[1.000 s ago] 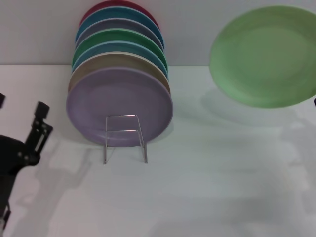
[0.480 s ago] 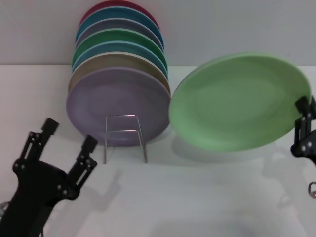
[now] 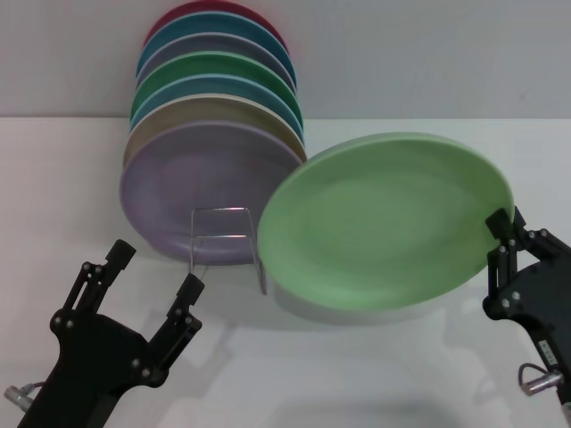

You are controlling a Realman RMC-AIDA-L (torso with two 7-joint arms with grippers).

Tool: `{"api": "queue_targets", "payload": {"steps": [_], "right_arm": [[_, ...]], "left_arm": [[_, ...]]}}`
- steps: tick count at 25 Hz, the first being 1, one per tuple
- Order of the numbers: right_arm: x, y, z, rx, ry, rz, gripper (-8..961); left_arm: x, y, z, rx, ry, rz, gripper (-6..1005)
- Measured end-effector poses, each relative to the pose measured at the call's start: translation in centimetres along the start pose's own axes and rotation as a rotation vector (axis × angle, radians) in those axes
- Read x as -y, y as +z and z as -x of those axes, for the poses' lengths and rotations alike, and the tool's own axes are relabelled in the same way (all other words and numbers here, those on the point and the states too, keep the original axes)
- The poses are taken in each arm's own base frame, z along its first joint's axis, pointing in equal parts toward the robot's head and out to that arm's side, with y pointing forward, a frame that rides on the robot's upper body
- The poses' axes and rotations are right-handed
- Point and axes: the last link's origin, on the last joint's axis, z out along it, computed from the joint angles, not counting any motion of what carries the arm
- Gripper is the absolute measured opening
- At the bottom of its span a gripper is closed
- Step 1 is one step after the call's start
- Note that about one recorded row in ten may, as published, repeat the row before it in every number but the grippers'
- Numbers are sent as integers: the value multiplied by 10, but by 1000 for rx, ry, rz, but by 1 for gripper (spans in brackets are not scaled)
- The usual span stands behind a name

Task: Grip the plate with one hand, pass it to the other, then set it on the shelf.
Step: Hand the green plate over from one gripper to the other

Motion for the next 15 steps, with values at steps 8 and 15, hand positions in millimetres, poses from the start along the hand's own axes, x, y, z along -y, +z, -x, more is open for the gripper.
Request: {"api": "queue_targets", "payload": {"steps": [8, 15], "right_arm": [[-19, -1, -3, -35, -26, -20, 19], [-36, -1, 0, -56, -106, -60, 21]], "left_arm": [[0, 0, 2, 16, 8, -2, 813], [3, 1, 8, 58, 46, -2, 814]]}}
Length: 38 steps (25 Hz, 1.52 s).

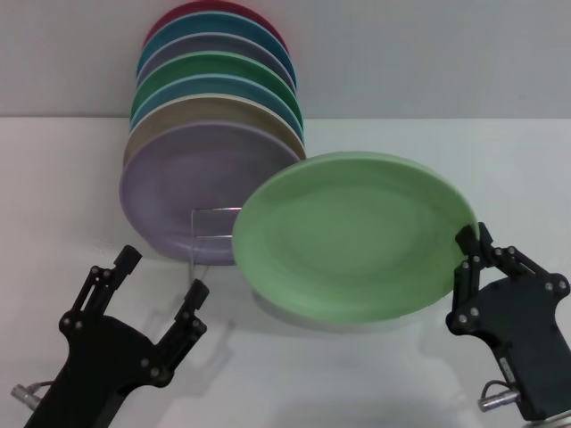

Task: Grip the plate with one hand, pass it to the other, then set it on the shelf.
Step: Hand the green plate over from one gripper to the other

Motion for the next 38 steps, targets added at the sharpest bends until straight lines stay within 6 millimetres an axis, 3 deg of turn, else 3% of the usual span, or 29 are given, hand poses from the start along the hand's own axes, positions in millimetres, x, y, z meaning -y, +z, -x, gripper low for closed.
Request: {"api": "queue_targets", "payload": {"steps": [15, 36, 38], "right_arm": [[-33, 10, 7, -37, -98, 53, 20], [-40, 13, 6, -58, -117, 83, 21], [-40, 13, 6, -59, -117, 83, 21]], "left_arm": [[10, 9, 7, 48, 82, -23, 808], [13, 27, 17, 102, 74, -16, 772], [13, 27, 17, 102, 75, -17, 681]]}}
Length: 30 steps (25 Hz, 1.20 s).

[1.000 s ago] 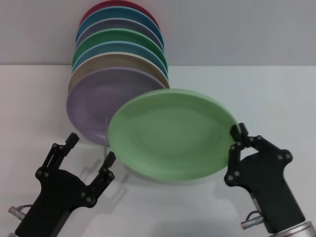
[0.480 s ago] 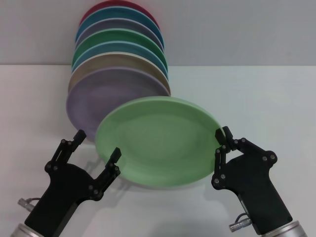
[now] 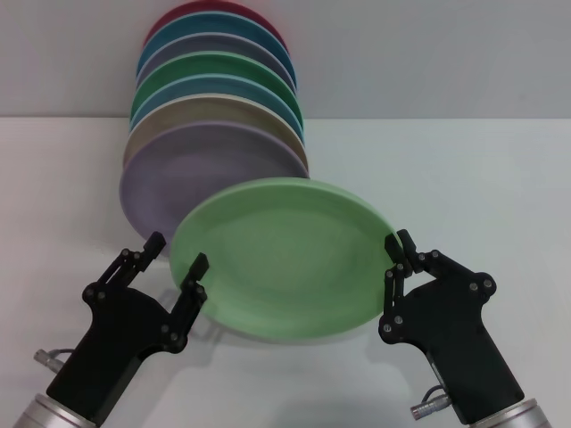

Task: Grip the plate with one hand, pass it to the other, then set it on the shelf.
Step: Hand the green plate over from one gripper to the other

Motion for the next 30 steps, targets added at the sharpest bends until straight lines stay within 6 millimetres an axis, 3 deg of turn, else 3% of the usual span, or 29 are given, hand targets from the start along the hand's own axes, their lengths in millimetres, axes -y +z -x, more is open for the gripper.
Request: {"api": "queue_targets", "payload": {"steps": [9, 15, 30], "right_arm": [[-1, 0, -1, -6, 1, 6, 20], [-1, 0, -1, -7, 1, 6, 21], [-2, 1, -1, -8, 1, 11, 19]], "left_arm": [[1, -1, 0, 3, 5, 0, 304], [2, -1, 1, 5, 8, 1, 149], [4, 5, 1, 10, 6, 7, 95]]}}
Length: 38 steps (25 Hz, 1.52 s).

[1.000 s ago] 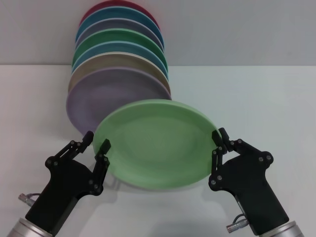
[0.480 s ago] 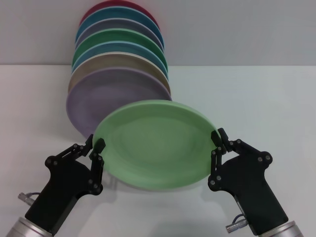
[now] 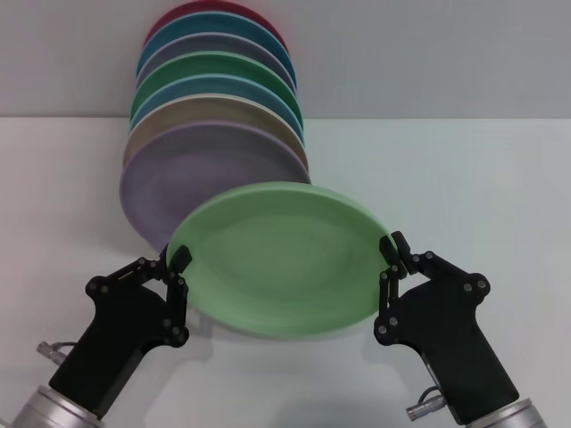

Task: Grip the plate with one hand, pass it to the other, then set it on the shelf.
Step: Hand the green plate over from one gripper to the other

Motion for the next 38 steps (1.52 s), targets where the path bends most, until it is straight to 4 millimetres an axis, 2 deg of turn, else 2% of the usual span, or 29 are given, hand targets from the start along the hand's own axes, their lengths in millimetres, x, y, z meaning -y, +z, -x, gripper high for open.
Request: {"api": "queue_targets", "payload": {"steps": [13, 19, 25, 31, 32, 33, 38], "right_arm": [[-1, 3, 1, 15, -8, 15, 31], [-2, 4, 3, 46, -33, 51, 145], [2, 4, 7, 84, -37, 39, 218], [4, -10, 26, 205, -3, 7, 284], [3, -13, 29, 225, 0, 11, 289], [3, -13, 29, 225, 0, 11, 295], [9, -26, 35, 293, -6, -8, 307]], "left_arm": [[4, -4, -1, -9, 4, -27, 48], [7, -6, -2, -14, 7, -42, 47], [13, -12, -9, -63, -5, -59, 47], [32, -22, -21, -147, -22, -124, 42], [42, -25, -25, -181, -32, -160, 42], [42, -25, -25, -181, -32, -160, 43], [67, -23, -35, -245, -20, -212, 43]]}}
